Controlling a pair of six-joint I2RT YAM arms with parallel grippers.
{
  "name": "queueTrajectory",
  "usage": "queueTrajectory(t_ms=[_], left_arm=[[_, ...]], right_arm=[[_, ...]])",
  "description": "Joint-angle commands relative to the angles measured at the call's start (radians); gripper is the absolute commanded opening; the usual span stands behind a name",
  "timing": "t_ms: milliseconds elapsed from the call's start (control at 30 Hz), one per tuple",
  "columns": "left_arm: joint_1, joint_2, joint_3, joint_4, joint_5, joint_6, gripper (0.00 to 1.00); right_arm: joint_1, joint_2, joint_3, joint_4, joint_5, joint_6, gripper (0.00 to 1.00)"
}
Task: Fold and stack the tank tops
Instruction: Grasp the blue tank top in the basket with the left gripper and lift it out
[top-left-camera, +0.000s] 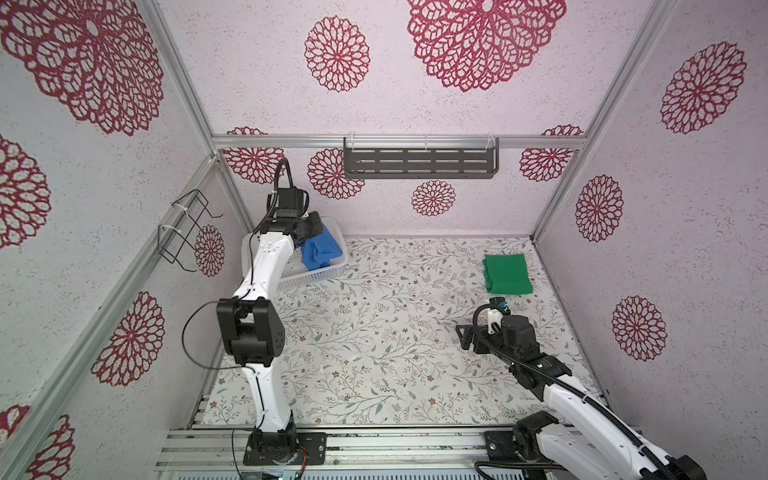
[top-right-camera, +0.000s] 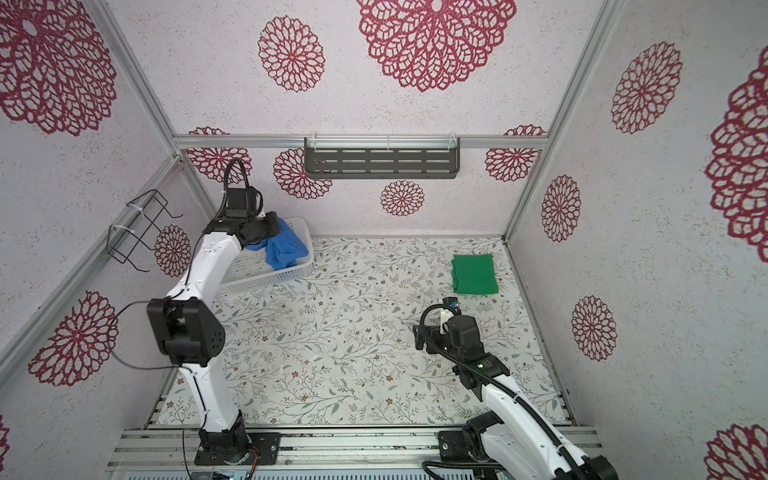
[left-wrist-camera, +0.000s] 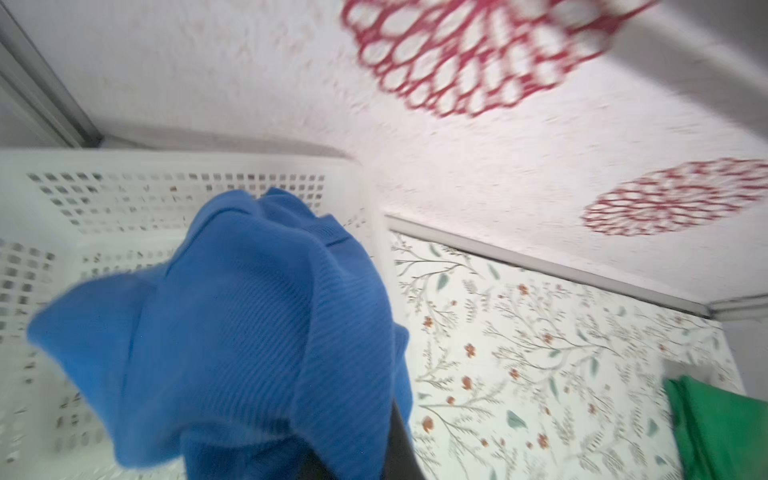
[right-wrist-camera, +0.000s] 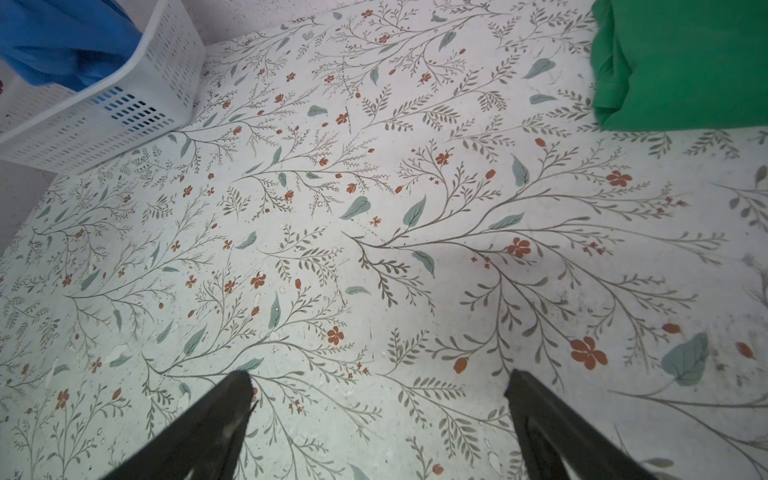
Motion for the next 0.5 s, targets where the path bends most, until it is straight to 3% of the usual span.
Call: queueTrajectory(t_ms=[0,233,367,467], left_arm=[[-0.104,-0.192,-0.062,0.047,-0.047,0.073,0.00],[-0.320,-0.462,-0.231,0.045,-0.057,0.063,0.00],[-0.387,-0.539,-0.397,0.142,0.095,-0.046,0.00],[-0.414,-0.517,-0.517,0.239,0.206,-0.124,0.00]], right_arm=[[0.003,-0.014,0.046,0.007,0.043,-0.010,0.99],[0.003,0.015,0.058,0.055,0.040,-0.030,0.99],[0.003,0.043,0.098,0.028,0.133,-0.007,0.99],[-0.006,0.045,0.119,-0.017,0.238,0.030,0.99]])
